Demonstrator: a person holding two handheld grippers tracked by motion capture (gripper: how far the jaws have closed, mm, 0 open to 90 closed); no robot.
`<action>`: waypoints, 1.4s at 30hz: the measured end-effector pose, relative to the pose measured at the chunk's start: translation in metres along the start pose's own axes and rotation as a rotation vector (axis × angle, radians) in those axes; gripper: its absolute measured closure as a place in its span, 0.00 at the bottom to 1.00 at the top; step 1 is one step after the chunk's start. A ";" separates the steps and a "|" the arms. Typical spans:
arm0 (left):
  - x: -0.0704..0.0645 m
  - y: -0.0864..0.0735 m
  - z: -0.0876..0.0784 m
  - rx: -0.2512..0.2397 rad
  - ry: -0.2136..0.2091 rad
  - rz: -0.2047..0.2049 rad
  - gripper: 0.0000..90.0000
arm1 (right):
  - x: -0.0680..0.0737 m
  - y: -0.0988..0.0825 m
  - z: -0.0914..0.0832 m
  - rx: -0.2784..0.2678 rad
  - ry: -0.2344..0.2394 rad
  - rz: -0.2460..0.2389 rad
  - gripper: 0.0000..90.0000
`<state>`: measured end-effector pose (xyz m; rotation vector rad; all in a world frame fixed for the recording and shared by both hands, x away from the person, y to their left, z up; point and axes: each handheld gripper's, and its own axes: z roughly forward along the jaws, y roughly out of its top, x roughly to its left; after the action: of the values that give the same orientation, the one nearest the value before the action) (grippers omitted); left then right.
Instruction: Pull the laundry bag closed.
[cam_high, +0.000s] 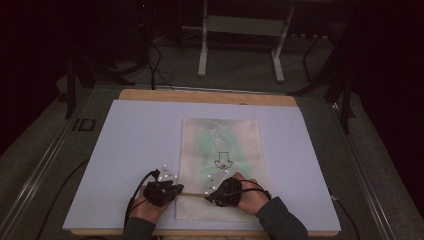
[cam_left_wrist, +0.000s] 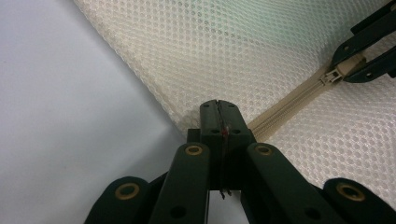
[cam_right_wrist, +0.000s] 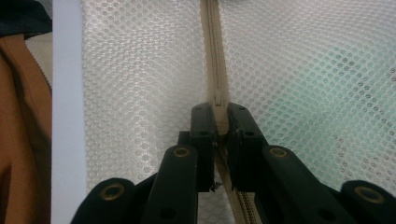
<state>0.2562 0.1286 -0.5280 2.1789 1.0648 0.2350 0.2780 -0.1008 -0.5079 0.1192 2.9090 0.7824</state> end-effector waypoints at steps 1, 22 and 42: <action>0.000 0.000 0.000 -0.001 0.001 0.001 1.00 | 0.000 0.000 0.000 0.003 0.005 -0.001 0.92; 0.000 0.000 0.000 0.001 0.002 0.000 1.00 | -0.001 -0.014 -0.010 0.005 -0.002 0.015 0.92; 0.000 0.000 0.000 0.000 0.000 -0.004 1.00 | -0.003 -0.027 -0.020 0.011 -0.011 0.035 0.92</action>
<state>0.2563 0.1285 -0.5280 2.1766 1.0691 0.2336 0.2773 -0.1339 -0.5040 0.1747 2.9088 0.7692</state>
